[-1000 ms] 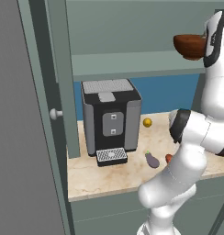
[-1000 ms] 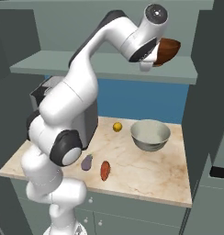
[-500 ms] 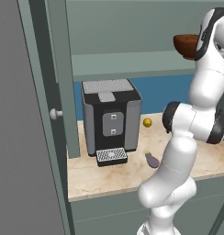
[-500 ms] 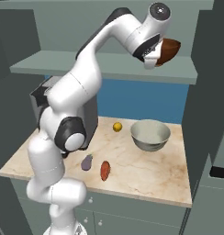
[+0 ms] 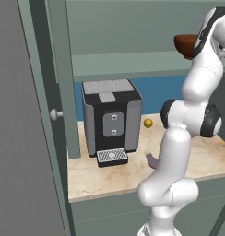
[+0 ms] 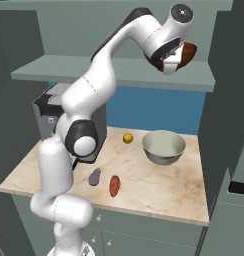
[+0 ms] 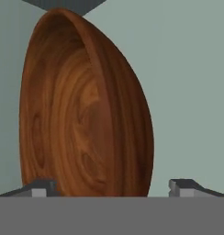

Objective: Pick both bowls and place them on the counter. Then place the eggplant in one bowl and place the sweet potato in the other bowl.

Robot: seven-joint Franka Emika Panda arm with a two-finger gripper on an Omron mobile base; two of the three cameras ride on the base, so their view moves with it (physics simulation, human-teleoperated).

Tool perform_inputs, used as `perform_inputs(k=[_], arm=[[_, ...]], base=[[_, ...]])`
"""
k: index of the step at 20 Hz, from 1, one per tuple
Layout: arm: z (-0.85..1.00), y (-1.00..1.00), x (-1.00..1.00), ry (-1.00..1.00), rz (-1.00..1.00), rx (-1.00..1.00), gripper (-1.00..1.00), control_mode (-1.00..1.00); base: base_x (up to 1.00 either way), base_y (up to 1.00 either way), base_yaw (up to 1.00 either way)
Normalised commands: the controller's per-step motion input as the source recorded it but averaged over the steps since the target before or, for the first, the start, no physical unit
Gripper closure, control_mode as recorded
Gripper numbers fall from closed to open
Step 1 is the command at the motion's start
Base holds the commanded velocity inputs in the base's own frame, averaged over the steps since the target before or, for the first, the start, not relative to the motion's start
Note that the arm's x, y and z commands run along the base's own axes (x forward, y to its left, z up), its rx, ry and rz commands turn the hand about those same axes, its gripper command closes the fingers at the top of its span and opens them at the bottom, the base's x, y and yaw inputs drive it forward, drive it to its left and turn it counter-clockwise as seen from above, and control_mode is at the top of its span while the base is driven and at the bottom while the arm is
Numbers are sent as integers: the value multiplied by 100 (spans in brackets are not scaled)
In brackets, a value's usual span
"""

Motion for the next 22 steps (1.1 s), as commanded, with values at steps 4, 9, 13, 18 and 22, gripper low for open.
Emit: perform_inputs(k=[4,9,13,18,22], arm=[[-8,-1,-4,0,0,0,100,-100],[-19,-4,-17,11,0,0,100,-100],[-12,0,-31,19,0,1,100,-100],[0,0,-59,10,0,8,100,-100],[9,-4,-78,-3,0,16,100,-100]], base=[[0,0,0],[0,0,0],[0,0,0],[0,0,0],[0,0,0]])
